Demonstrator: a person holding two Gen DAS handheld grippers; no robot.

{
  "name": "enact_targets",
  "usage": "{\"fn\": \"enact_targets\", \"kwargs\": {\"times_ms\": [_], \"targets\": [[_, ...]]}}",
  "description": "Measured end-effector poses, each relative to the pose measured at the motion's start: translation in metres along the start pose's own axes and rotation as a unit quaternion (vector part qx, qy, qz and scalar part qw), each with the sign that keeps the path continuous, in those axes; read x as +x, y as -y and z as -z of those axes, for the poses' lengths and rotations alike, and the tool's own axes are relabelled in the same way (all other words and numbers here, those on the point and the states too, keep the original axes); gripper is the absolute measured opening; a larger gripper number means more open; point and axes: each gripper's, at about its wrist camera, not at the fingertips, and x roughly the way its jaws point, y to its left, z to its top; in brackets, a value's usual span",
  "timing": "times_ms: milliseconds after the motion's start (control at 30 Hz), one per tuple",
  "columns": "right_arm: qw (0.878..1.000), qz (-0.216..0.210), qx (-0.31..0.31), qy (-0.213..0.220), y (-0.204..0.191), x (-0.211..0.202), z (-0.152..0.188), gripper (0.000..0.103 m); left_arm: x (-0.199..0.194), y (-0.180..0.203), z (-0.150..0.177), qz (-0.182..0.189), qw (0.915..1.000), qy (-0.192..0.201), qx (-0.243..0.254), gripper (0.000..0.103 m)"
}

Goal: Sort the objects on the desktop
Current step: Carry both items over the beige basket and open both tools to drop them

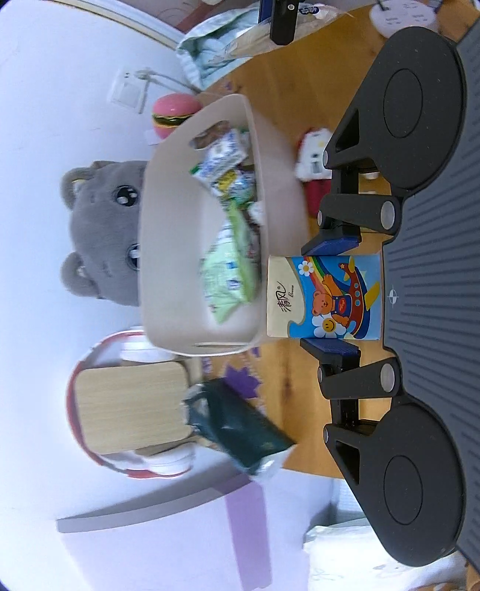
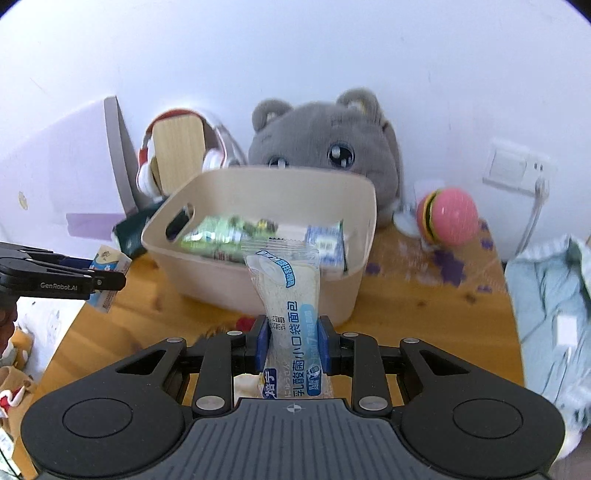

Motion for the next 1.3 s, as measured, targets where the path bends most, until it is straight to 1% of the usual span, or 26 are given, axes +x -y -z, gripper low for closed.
{"fn": "enact_targets", "kwargs": {"times_ms": [267,467,567,800,1033,1133,1300], "targets": [[0.999,-0.006,-0.015,0.034,0.000,0.006,-0.040,0.026,0.014,0.007,-0.040,-0.006,0.9996,0.026,0.005,0.046],[0.999,-0.005,-0.021,0.050,0.000,0.020,-0.064,0.026,0.030,0.011,-0.063,-0.009,0.9994,0.034,0.003,0.046],[0.998,-0.004,-0.024,0.053,0.001,0.031,-0.074,0.026,0.041,0.012,-0.070,-0.009,0.9994,0.032,-0.001,0.046],[0.998,0.006,-0.038,0.047,0.001,0.069,-0.091,0.026,0.077,0.018,-0.083,-0.012,0.9999,0.006,-0.010,0.047],[0.999,0.020,-0.033,0.006,0.006,0.122,-0.090,0.026,0.121,0.018,-0.086,-0.023,0.9984,-0.048,-0.020,0.047],[0.999,0.022,-0.023,-0.011,0.009,0.137,-0.087,0.026,0.133,0.018,-0.084,-0.030,0.9975,-0.061,-0.021,0.047],[0.998,0.032,-0.032,-0.034,0.010,0.156,-0.083,0.026,0.148,0.018,-0.081,-0.036,0.9957,-0.082,-0.022,0.047]]}}
